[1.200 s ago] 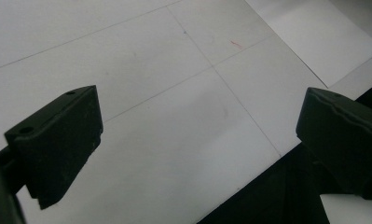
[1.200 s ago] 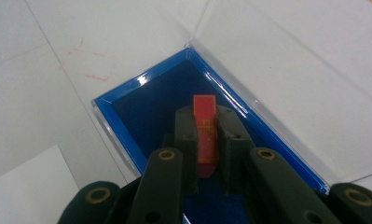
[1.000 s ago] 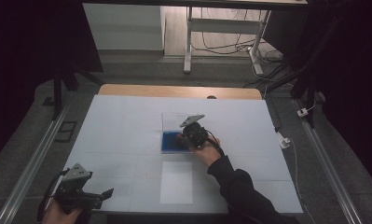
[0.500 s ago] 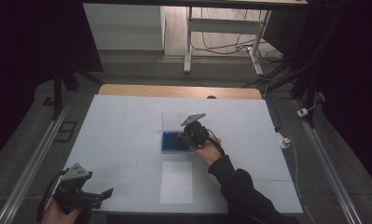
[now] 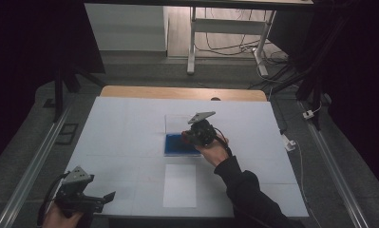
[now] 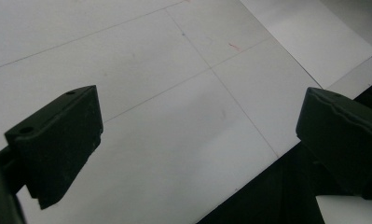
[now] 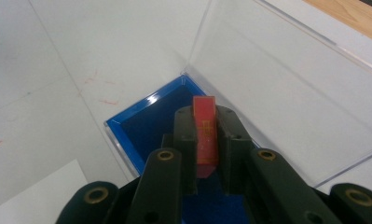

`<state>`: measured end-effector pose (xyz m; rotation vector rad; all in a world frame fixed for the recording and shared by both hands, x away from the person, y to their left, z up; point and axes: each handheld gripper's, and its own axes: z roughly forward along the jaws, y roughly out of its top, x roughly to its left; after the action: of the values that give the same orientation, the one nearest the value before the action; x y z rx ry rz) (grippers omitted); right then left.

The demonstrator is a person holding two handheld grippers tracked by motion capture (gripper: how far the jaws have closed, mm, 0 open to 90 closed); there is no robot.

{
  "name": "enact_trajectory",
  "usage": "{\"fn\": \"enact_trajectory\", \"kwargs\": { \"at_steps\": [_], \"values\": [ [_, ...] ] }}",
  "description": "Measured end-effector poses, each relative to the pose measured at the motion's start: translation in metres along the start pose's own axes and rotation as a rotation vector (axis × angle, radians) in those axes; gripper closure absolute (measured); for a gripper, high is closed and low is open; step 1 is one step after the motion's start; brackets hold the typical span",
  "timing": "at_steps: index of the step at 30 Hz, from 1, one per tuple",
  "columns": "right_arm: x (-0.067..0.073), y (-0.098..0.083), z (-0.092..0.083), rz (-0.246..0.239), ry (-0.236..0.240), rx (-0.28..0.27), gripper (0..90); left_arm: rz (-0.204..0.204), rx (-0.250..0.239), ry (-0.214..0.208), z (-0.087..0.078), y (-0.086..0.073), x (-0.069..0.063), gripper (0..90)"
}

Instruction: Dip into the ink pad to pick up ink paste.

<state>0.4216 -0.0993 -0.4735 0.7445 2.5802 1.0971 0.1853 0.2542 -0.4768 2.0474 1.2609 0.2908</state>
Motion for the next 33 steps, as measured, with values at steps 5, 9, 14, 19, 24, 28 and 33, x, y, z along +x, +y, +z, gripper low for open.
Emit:
{"fn": "enact_trajectory", "kwargs": {
  "at_steps": [5, 9, 14, 19, 24, 28, 33],
  "values": [
    [0.004, 0.001, 0.001, -0.004, 0.013, -0.005, 80.0, 0.001, 0.0, 0.0, 0.0, 0.0, 0.0, 0.9],
    [0.007, -0.001, 0.007, 0.0, 0.034, -0.004, 80.0, 0.002, -0.001, 0.0, 0.0, 0.0, 0.0, 0.9],
    [0.009, -0.004, 0.014, 0.0, 0.031, 0.018, 80.0, 0.002, -0.002, -0.002, 0.0, 0.0, 0.0, 0.9],
    [0.008, -0.009, 0.022, 0.013, 0.033, 0.031, 80.0, 0.002, -0.004, -0.002, 0.0, 0.0, 0.0, 0.9],
    [0.006, -0.01, 0.023, 0.021, 0.038, 0.036, 80.1, 0.003, -0.001, -0.003, 0.0, 0.0, 0.0, 0.9],
    [0.007, -0.01, 0.024, 0.018, 0.03, 0.047, 80.3, 0.003, 0.001, -0.003, 0.0, 0.0, 0.0, 0.9],
    [0.019, -0.007, 0.025, -0.061, -0.025, 0.065, 80.5, 0.003, 0.004, -0.002, 0.0, 0.0, 0.0, 1.0]
  ]
}}
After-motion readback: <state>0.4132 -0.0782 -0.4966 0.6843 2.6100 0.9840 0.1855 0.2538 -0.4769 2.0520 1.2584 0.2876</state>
